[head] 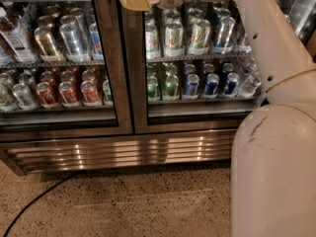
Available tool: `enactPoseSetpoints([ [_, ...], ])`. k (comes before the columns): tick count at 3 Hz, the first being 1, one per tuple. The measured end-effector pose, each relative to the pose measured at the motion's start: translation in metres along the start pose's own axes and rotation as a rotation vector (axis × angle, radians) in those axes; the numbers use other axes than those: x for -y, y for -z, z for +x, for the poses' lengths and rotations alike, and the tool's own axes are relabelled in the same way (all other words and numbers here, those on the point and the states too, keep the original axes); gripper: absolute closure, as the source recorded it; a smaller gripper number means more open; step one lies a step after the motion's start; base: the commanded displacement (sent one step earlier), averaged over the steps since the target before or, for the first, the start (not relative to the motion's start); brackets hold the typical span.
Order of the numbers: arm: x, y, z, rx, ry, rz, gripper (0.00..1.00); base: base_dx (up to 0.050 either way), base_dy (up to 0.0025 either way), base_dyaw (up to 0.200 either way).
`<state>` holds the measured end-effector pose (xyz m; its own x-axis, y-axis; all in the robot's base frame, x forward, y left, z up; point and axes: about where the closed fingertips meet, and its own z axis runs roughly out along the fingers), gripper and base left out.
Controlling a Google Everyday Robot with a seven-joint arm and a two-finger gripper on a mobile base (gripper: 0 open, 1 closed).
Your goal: Open right fridge door
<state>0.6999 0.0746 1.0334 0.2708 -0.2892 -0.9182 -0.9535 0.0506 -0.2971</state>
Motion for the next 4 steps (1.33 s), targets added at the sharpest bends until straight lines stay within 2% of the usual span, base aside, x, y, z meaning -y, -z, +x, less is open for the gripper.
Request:
enactPoseSetpoints([
  [1, 0.0, 0.0, 0.0, 0.0, 0.0, 0.0, 0.38, 0.0, 0.0, 0.0],
  [2, -0.015, 0.0, -0.003, -0.007, -0.014, -0.027, 0.61, 0.0, 0.0, 0.0],
  [3, -0.014, 0.003, -0.004, -0.005, -0.012, -0.028, 0.85, 0.0, 0.0, 0.0],
  [4, -0.005, 0.003, -0.002, -0.005, -0.012, -0.028, 1.0, 0.0, 0.0, 0.0],
])
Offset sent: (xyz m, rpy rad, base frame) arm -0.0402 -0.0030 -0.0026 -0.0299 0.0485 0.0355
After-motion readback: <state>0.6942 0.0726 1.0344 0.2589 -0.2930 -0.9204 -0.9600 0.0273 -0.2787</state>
